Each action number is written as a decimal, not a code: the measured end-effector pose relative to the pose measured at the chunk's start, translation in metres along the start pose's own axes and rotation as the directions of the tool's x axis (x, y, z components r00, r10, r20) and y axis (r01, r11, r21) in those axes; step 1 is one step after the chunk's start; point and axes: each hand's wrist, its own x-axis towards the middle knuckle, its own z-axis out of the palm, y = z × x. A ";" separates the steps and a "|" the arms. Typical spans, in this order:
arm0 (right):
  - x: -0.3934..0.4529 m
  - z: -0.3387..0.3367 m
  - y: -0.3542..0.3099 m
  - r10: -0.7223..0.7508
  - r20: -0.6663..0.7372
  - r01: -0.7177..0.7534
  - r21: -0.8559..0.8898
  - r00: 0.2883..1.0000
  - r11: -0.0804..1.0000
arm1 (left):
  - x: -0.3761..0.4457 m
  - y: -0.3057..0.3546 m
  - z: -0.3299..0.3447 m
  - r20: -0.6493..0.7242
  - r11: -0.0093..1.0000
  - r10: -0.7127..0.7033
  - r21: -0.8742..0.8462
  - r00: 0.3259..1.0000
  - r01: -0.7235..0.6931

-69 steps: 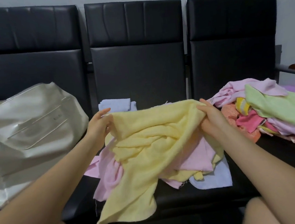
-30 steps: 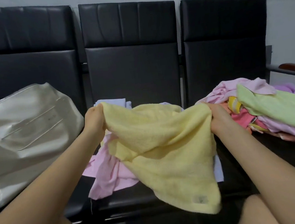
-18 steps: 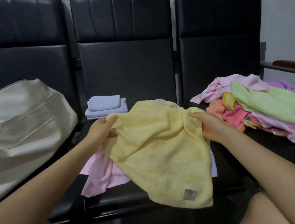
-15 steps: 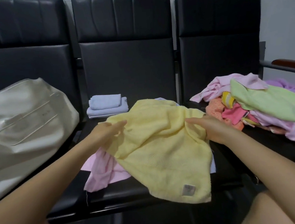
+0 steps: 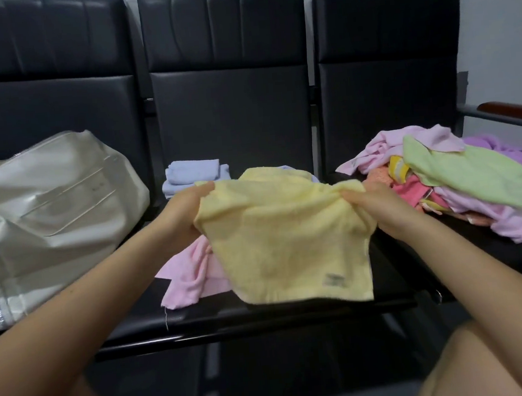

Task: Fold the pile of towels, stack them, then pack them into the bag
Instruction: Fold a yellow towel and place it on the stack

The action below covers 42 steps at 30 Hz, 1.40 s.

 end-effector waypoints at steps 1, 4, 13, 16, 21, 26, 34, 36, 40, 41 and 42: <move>0.004 0.001 -0.003 0.033 -0.026 -0.029 0.127 0.999 0.992 | 0.001 0.004 0.001 -0.001 0.993 -0.054 -0.104 0.999 0.054; 0.021 0.004 -0.009 0.155 0.012 -0.142 0.467 0.988 0.873 | 0.008 0.010 -0.008 0.058 0.891 -0.215 -0.397 0.975 0.220; 0.070 0.020 0.016 0.318 -0.153 -0.231 0.414 0.936 0.880 | 0.041 -0.026 -0.005 0.050 0.601 0.067 0.795 0.996 -0.080; 0.079 0.026 0.031 0.238 -0.215 -0.190 0.221 0.947 0.957 | 0.053 -0.040 -0.021 -0.005 0.768 0.112 0.635 0.994 -0.083; 0.086 0.027 0.045 0.077 -0.195 -0.090 -0.058 0.978 0.994 | 0.070 -0.046 -0.041 -0.117 0.983 -0.002 0.184 0.993 0.024; 0.085 0.025 0.047 -0.006 -0.185 -0.032 -0.203 0.983 0.979 | 0.084 -0.070 -0.059 -0.136 0.976 -0.088 0.186 0.987 0.113; 0.066 0.016 0.043 -0.053 -0.248 -0.034 -0.335 0.967 0.942 | 0.075 -0.066 -0.043 -0.254 0.671 0.442 0.730 0.860 -0.129; 0.060 0.013 0.042 -0.082 -0.253 -0.011 -0.347 0.964 0.938 | 0.063 -0.056 -0.030 -0.185 0.608 0.535 0.762 0.824 -0.223; 0.042 0.011 0.035 -0.286 -0.250 0.111 -0.541 0.925 0.833 | 0.030 -0.043 0.001 0.136 0.492 0.519 0.760 0.844 -0.425; 0.034 0.012 0.029 -0.332 -0.212 0.164 -0.560 0.919 0.812 | 0.022 -0.044 0.006 0.238 0.471 0.440 0.760 0.866 -0.448; 0.023 0.014 0.022 -0.349 -0.129 0.231 -0.534 0.928 0.813 | 0.015 -0.046 0.011 0.339 0.442 0.321 0.773 0.884 -0.456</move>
